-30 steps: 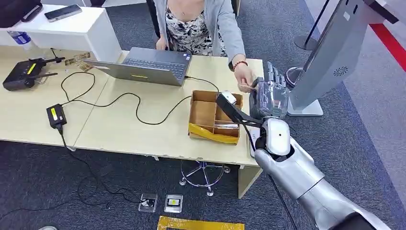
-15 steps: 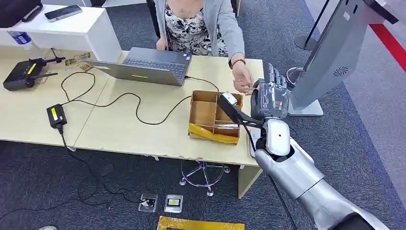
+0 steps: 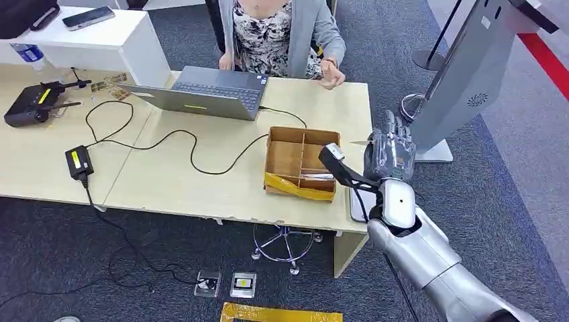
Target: Pass the card to the sensor for recognition and then transmit it.
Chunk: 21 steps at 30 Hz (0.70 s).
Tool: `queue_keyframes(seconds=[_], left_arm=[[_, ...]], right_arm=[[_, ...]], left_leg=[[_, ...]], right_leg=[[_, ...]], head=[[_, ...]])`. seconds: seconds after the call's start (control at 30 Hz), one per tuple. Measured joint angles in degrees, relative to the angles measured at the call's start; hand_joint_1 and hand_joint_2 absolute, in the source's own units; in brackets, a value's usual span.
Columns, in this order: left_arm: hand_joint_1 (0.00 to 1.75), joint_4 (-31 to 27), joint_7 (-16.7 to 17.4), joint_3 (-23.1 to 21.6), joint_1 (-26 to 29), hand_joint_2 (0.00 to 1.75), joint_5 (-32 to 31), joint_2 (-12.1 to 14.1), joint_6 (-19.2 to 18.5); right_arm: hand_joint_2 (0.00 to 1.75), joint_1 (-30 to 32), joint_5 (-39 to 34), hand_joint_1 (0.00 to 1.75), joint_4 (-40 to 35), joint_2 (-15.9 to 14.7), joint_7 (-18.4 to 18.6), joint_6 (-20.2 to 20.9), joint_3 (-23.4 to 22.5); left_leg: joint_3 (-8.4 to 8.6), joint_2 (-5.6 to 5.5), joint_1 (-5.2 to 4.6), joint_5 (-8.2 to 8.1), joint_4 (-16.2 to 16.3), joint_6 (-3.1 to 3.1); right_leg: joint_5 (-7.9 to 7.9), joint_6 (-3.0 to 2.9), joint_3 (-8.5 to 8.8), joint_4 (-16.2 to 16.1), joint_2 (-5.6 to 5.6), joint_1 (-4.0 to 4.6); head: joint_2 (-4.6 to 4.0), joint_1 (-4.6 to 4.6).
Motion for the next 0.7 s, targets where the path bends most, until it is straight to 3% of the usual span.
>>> queue_keyframes(seconds=[0.7], left_arm=[[0.00, 0.00, 0.02, 0.00, 0.01, 0.00, 0.52, -0.15, 0.74]], right_arm=[[1.75, 4.66, -1.68, 1.75, 3.48, -2.21, -2.54, 0.59, -0.07]], left_leg=[[-0.03, 0.00, 0.00, 0.00, 0.00, 0.00]], right_leg=[[0.00, 0.00, 0.00, 0.00, -0.01, 0.00]], head=[[0.00, 0.00]])
